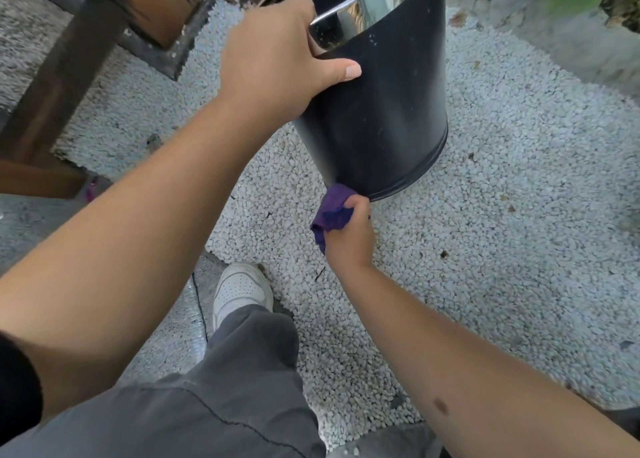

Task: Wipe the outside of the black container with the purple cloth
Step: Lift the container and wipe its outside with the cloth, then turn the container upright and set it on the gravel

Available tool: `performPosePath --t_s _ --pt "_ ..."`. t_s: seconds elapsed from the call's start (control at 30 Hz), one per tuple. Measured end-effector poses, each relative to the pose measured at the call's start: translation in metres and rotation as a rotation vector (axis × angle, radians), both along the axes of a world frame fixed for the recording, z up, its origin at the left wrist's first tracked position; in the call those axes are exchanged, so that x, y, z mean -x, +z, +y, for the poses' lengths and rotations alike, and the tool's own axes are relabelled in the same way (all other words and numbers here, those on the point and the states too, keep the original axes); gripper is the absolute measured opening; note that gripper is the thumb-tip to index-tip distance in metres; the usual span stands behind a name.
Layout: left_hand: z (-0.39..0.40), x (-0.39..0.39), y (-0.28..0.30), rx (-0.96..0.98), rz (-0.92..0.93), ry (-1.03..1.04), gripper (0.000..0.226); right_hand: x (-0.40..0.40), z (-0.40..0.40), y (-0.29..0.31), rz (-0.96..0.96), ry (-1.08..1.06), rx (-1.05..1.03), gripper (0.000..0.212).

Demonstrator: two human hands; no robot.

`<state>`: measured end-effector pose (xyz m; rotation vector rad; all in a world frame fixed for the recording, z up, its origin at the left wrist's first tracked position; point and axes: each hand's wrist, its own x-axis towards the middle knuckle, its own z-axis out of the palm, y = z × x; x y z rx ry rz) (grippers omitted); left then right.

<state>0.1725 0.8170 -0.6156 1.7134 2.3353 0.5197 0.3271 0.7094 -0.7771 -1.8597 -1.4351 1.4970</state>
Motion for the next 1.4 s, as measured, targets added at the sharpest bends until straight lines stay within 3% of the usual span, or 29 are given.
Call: performPosePath --t_s 0.17,0.3,0.4,0.5,0.6,0.73,0.87,0.97,1.1,1.23,1.33,1.4 --pt "0.005 0.000 0.020 0.083 0.014 -0.086 0.051 -0.004 0.011 0.015 0.327 -0.419 0.212 0.044" --pt "0.012 -0.010 0.052 0.017 0.253 -0.260 0.037 -0.033 0.038 0.026 0.491 -0.554 0.274 0.029" --pt "0.021 -0.008 0.071 -0.003 0.297 -0.386 0.028 -0.061 0.060 0.032 0.472 -0.492 0.229 0.025" --pt "0.023 0.002 0.071 -0.014 0.183 -0.431 0.029 -0.087 0.088 0.037 0.378 -0.510 0.213 0.026" --pt "0.013 -0.003 0.046 -0.061 0.026 -0.273 0.042 -0.097 0.119 0.049 0.347 -0.544 0.178 0.034" --pt "0.009 -0.010 0.014 -0.174 -0.013 -0.007 0.045 -0.093 0.137 0.059 0.350 -0.504 -0.036 0.018" --pt "0.030 -0.005 0.016 -0.267 0.017 -0.029 0.041 -0.080 0.117 0.048 0.345 -0.428 -0.221 0.031" --pt "0.039 -0.003 0.019 -0.296 0.046 -0.065 0.038 -0.064 0.112 0.046 0.315 -0.502 -0.253 0.042" --pt "0.037 0.002 0.020 -0.279 -0.006 -0.077 0.044 -0.054 0.095 0.038 0.253 -0.488 -0.266 0.040" --pt "0.036 -0.009 0.017 -0.271 -0.010 -0.123 0.041 -0.062 0.067 0.017 0.116 -0.371 -0.170 0.035" --pt "0.031 -0.025 0.016 -0.183 -0.019 -0.105 0.047 -0.063 0.057 0.004 -0.018 -0.132 0.185 0.022" --pt "0.027 -0.032 0.015 -0.165 -0.062 -0.126 0.050 -0.073 0.049 -0.002 -0.003 -0.207 0.374 0.014"
